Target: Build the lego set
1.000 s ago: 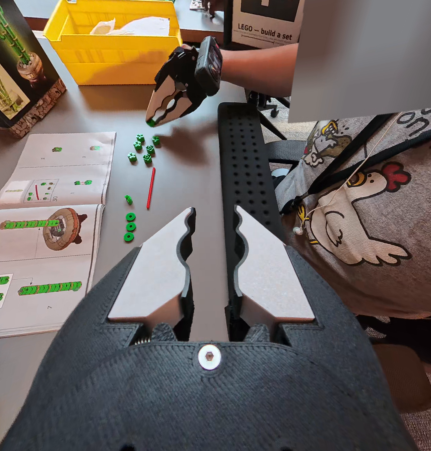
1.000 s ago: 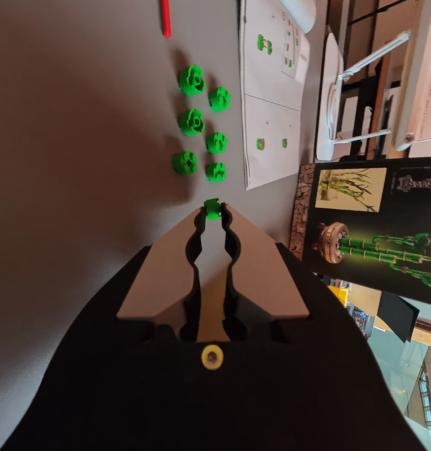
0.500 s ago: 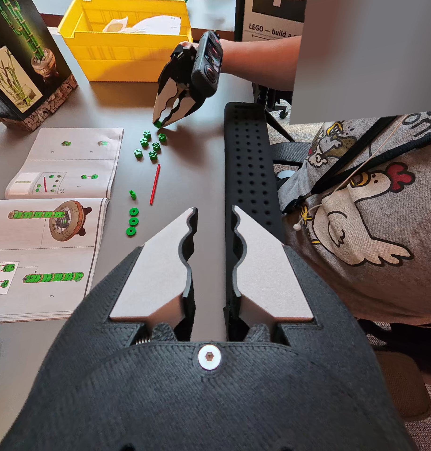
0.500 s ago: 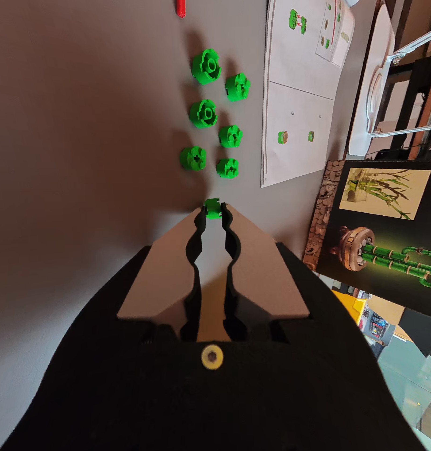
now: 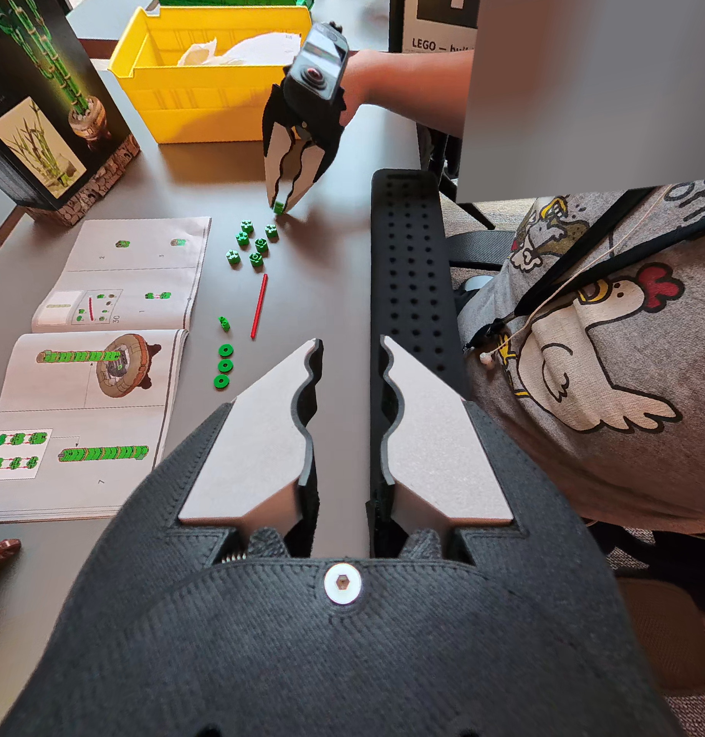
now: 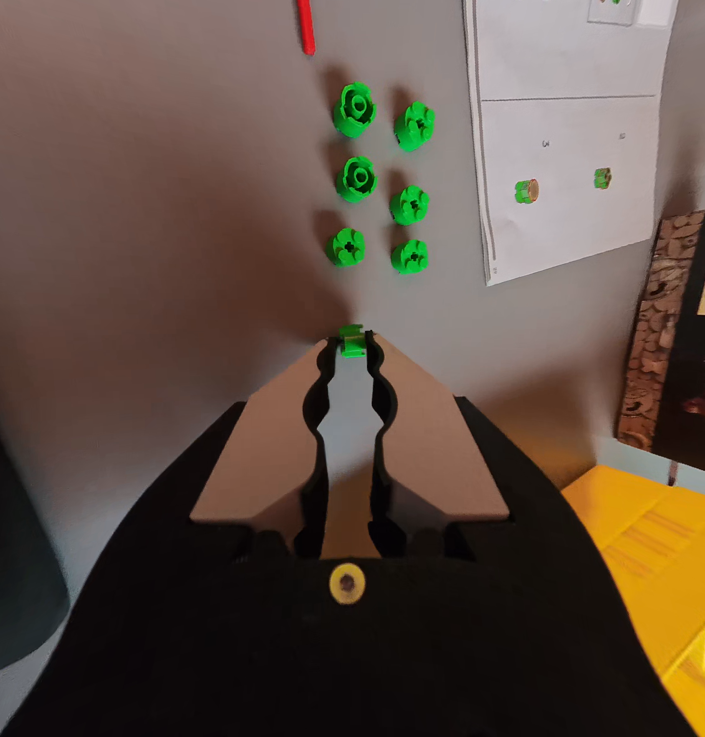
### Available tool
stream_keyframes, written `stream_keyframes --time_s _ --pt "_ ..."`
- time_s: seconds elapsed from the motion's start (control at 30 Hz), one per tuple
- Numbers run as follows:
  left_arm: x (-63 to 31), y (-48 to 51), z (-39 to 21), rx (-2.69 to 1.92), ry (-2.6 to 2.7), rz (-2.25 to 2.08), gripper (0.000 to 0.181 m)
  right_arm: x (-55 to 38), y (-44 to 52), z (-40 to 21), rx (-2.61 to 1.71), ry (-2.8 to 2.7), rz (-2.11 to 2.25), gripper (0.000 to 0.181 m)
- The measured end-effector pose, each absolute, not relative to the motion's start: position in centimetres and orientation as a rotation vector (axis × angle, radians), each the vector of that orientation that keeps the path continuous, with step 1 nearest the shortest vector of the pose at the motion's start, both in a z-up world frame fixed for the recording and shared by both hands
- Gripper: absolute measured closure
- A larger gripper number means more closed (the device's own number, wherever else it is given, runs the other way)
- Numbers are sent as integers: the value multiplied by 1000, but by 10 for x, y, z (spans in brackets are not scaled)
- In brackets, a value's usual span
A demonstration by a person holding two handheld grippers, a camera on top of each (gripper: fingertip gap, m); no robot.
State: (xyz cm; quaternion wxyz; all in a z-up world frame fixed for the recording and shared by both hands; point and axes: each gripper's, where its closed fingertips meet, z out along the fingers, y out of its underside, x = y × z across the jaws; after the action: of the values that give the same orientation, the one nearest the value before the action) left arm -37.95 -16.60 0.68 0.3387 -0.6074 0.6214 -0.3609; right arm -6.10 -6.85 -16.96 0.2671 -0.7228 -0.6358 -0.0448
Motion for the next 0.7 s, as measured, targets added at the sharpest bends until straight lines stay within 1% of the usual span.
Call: stream_keyframes --time_s 0.3,0.53,0.7 --pt "-384 -168 3 -1585 1628 -930 155 -62 -81 -168 -2045 -1583 57 158" --pt "-386 -171 -2 -1590 1639 -938 154 -65 -95 -162 -1981 -1505 12 157" --pt "-387 -171 -2 -1584 1624 -944 154 -70 -88 -151 -2017 -1236 130 150"
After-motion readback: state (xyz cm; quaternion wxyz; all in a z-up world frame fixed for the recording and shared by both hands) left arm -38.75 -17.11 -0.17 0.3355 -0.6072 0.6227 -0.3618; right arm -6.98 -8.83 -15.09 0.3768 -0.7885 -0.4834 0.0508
